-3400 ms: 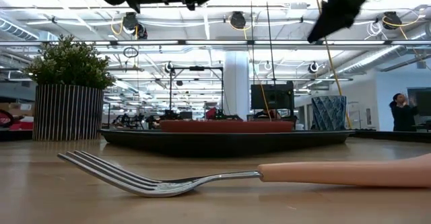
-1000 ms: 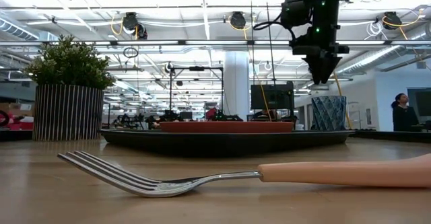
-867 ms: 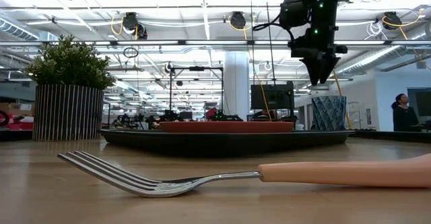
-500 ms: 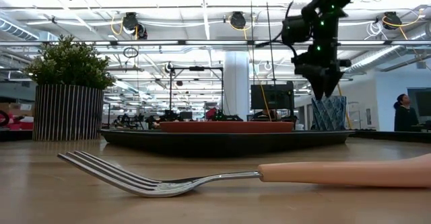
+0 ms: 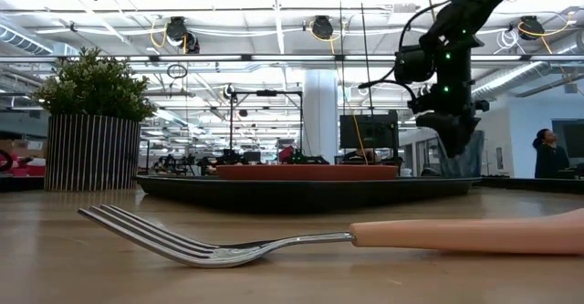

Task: Pick and place plate/cup/fork/spoon on tray
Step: Put the blue cup on the black serving tray

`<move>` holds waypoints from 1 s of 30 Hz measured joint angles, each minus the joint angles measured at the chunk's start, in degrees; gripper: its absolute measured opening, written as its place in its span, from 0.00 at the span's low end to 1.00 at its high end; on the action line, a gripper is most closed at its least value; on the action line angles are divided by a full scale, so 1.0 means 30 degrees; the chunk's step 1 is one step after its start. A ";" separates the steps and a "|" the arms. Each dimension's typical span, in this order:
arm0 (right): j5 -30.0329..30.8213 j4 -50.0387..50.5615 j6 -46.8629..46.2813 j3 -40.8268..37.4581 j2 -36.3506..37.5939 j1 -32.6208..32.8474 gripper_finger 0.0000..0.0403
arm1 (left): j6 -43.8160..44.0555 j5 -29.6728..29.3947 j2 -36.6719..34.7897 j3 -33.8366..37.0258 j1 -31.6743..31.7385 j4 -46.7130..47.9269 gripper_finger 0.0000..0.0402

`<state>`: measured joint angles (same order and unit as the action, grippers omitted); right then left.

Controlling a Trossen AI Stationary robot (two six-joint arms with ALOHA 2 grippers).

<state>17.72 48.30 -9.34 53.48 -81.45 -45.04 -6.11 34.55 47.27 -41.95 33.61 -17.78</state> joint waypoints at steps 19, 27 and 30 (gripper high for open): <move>-0.1589 -0.0696 0.1451 0.3424 0.0806 0.3145 0.00 | -0.1027 -0.0031 -0.0015 -0.0007 0.0224 0.0430 0.36; -0.2000 -0.2514 0.2855 0.6736 -0.0124 0.7577 0.00 | -0.0925 -0.0038 -0.0163 -0.0007 0.0944 0.0489 0.36; -0.1947 -0.2444 0.3704 0.7686 -0.1011 0.9031 0.00 | -0.1007 -0.0043 -0.0450 -0.0007 0.1339 0.0576 0.36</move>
<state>11.87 40.97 1.77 76.53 -84.48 -17.94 -9.13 34.42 45.92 -41.98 37.62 -16.05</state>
